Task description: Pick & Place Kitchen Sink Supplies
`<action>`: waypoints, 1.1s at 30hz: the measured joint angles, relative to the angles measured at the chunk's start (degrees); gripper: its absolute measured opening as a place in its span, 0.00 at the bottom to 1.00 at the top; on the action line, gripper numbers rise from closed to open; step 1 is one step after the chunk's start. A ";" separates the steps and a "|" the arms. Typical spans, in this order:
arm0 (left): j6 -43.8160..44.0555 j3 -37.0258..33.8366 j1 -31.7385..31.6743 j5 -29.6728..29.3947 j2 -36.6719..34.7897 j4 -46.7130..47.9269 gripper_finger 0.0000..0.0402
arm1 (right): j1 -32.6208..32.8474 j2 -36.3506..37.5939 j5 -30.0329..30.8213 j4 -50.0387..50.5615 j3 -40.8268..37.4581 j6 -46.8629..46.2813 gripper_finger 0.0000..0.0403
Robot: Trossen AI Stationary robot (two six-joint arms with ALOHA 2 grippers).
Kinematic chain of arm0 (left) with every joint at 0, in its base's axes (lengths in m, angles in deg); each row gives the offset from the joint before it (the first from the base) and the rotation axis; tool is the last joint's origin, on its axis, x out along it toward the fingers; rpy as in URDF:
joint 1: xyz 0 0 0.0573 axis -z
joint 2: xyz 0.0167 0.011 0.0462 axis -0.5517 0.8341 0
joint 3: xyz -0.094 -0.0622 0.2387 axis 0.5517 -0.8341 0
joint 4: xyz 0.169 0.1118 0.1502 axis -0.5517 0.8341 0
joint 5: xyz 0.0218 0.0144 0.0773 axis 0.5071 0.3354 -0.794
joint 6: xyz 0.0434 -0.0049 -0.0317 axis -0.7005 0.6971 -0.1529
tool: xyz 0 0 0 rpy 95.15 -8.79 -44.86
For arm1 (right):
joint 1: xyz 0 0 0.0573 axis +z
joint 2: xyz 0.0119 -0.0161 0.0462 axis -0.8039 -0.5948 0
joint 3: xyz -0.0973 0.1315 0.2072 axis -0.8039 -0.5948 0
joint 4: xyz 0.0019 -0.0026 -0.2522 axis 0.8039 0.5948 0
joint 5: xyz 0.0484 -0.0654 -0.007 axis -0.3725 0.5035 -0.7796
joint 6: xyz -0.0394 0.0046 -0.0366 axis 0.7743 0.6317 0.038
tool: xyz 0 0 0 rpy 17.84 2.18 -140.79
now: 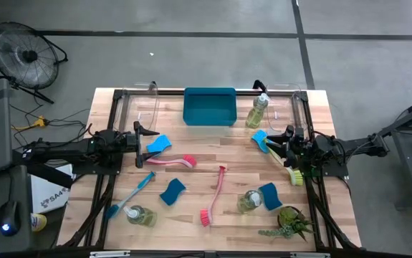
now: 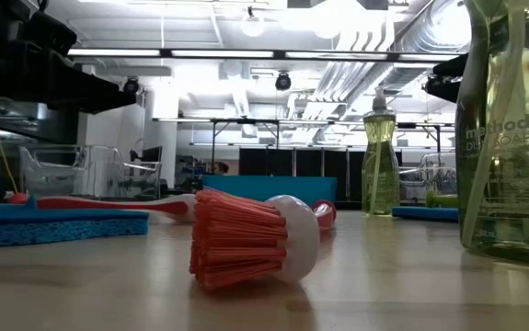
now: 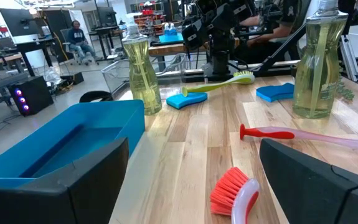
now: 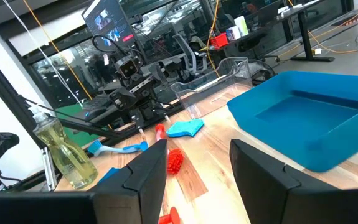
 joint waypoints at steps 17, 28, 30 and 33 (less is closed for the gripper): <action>0.02 0.00 0.00 -0.02 0.00 0.00 0.89 | 0.00 0.01 2.67 -0.15 0.00 2.76 0.42; 0.00 0.00 0.00 0.00 0.00 0.00 0.89 | -0.02 -0.03 15.13 -6.90 1.33 18.45 0.42; 0.02 0.00 0.00 0.00 0.02 0.00 0.89 | -0.02 -0.38 16.25 -5.10 2.19 18.50 0.42; 0.00 0.00 0.00 -0.01 0.01 0.00 0.89 | -0.02 -2.46 19.33 -1.06 4.27 18.45 0.42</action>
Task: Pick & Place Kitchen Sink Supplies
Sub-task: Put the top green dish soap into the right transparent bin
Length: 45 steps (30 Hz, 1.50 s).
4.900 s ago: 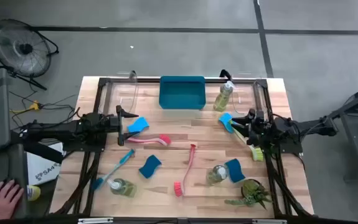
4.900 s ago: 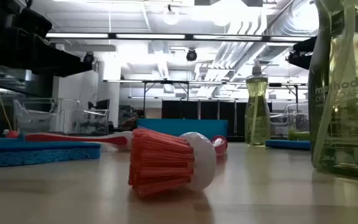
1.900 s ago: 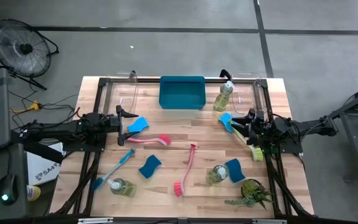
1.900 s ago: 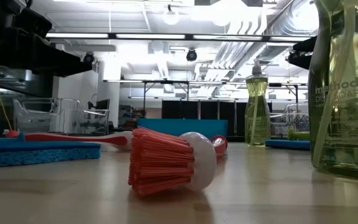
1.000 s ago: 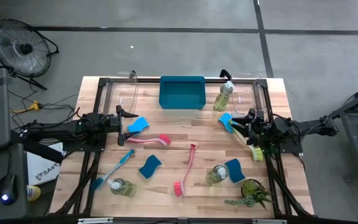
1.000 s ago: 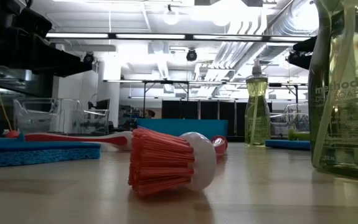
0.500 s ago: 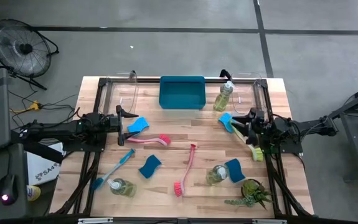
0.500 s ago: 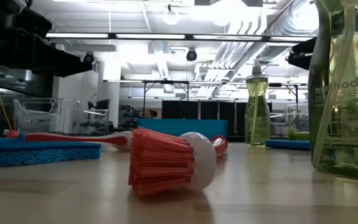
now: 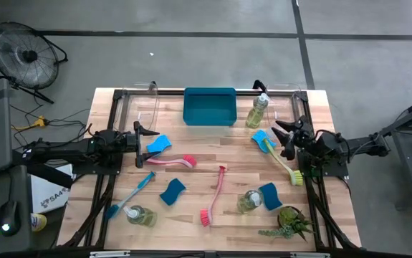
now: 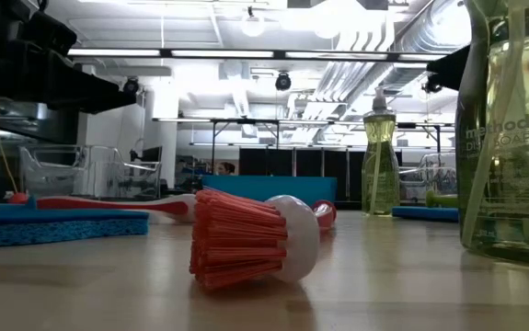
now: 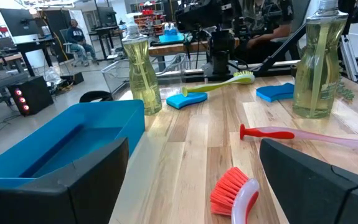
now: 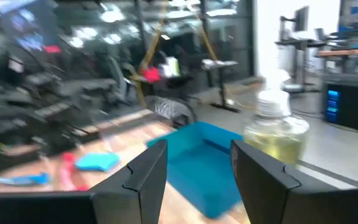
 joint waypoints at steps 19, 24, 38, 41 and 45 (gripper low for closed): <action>0.00 0.00 0.00 0.01 -0.01 0.00 0.89 | -1.39 -23.20 14.08 3.24 5.00 -12.13 0.42; 0.02 0.00 0.00 0.00 -0.01 0.00 0.89 | -2.65 -27.62 13.64 0.07 5.00 -12.10 0.42; 0.00 0.00 0.00 0.01 -0.01 0.00 0.89 | -12.46 -33.54 10.15 -1.67 5.00 -16.43 0.44; 0.02 0.00 0.00 -0.01 -0.01 0.00 0.89 | -14.44 -34.84 7.95 -1.67 5.00 -17.87 0.50; 0.02 0.00 0.00 -0.01 -0.01 0.00 0.89 | -14.93 -36.70 7.60 -2.96 5.00 -18.01 0.62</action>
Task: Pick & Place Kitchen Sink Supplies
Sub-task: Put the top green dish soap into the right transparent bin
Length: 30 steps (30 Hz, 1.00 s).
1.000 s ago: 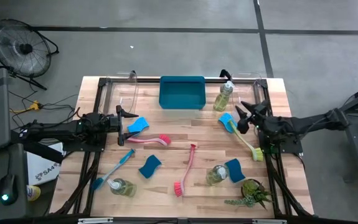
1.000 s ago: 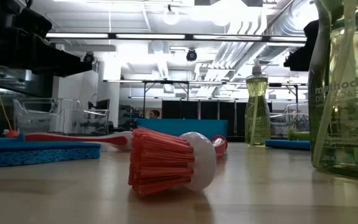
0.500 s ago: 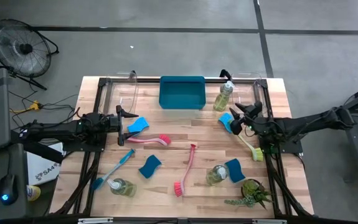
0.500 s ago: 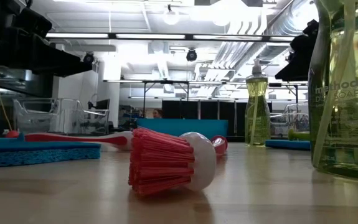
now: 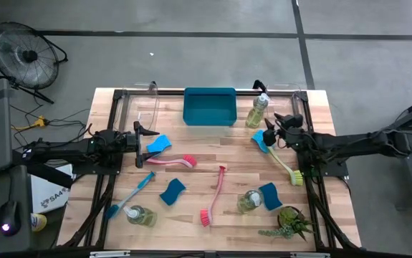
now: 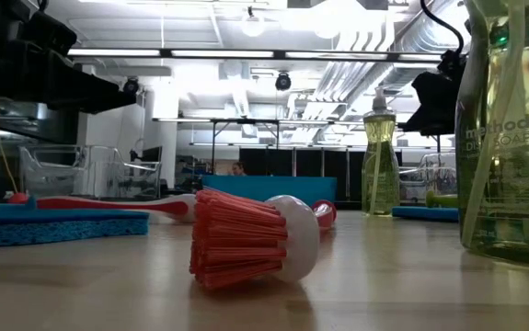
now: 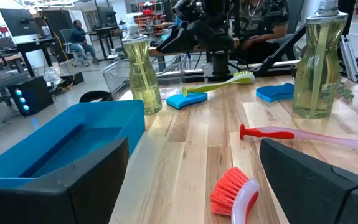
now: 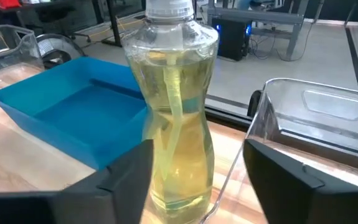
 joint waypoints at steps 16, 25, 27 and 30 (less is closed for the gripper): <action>-0.01 0.00 0.00 0.01 0.00 0.00 0.89 | 0.37 -18.28 4.47 -23.96 0.00 11.59 0.89; -0.01 0.00 0.00 0.00 0.00 0.00 0.89 | -2.35 -27.48 5.63 -35.67 0.20 12.49 0.89; -0.01 0.00 0.00 0.00 0.00 0.00 0.89 | -3.09 -29.05 4.14 -35.94 1.22 12.75 0.89; -0.02 0.00 0.00 0.02 0.00 0.00 0.89 | -4.64 -30.85 4.41 -37.27 2.64 14.63 0.89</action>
